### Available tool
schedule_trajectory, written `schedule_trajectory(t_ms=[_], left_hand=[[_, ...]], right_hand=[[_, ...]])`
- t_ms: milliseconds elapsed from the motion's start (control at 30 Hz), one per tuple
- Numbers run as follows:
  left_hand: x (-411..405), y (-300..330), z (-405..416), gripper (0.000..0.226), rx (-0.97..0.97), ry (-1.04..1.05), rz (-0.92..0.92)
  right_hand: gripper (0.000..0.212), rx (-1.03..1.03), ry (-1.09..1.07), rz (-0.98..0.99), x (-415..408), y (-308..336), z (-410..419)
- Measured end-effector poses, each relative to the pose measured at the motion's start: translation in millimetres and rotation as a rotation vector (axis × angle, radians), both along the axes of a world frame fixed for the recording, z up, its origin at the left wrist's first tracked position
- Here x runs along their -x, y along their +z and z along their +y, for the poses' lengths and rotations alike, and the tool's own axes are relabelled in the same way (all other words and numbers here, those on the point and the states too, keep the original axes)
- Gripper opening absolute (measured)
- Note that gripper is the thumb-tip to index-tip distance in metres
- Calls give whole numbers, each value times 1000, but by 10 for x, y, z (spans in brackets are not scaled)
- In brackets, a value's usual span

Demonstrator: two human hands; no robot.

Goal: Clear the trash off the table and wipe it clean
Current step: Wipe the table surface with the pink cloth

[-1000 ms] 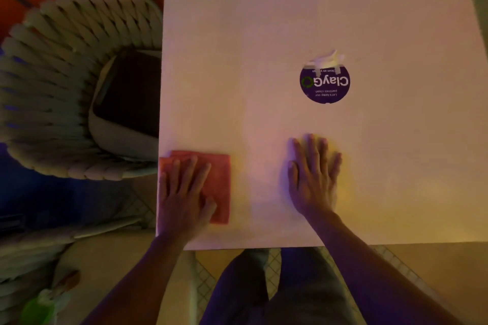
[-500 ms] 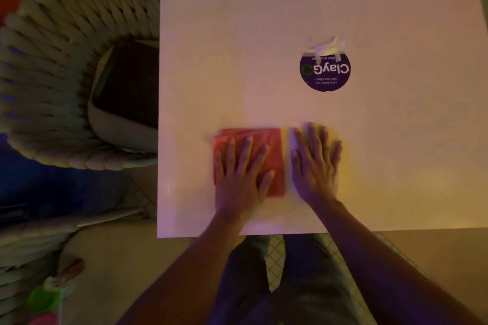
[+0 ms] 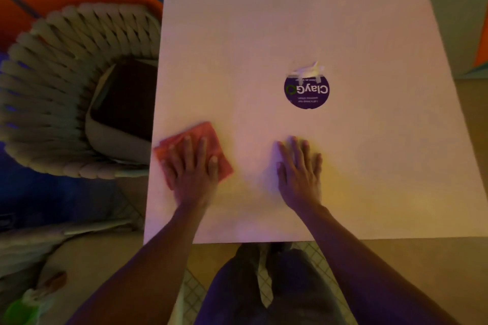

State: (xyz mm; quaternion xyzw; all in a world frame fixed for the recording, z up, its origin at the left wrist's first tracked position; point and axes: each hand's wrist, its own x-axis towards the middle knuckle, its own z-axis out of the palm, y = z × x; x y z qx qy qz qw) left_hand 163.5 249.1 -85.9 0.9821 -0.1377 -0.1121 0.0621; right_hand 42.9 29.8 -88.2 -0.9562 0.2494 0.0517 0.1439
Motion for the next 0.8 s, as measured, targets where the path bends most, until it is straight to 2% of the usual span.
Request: schedule_trajectory(t_ms=[167, 267, 367, 567, 667, 800], left_hand=[[790, 38, -802, 57, 23, -290, -44], [1326, 80, -684, 57, 42, -432, -13], [1488, 81, -222, 56, 32, -503, -9], [1072, 195, 694, 58, -55, -322, 51], [812, 258, 683, 61, -59, -241, 93], [752, 377, 518, 54, 33, -99, 115]], right_hand=[[54, -112, 21, -112, 128, 80, -182], [56, -184, 24, -149, 280, 140, -325], [54, -189, 45, -151, 454, 168, -412], [52, -236, 77, -144, 740, 225, -498], [50, -242, 82, -144, 712, 249, -470], [44, -275, 142, -140, 501, 334, -288]])
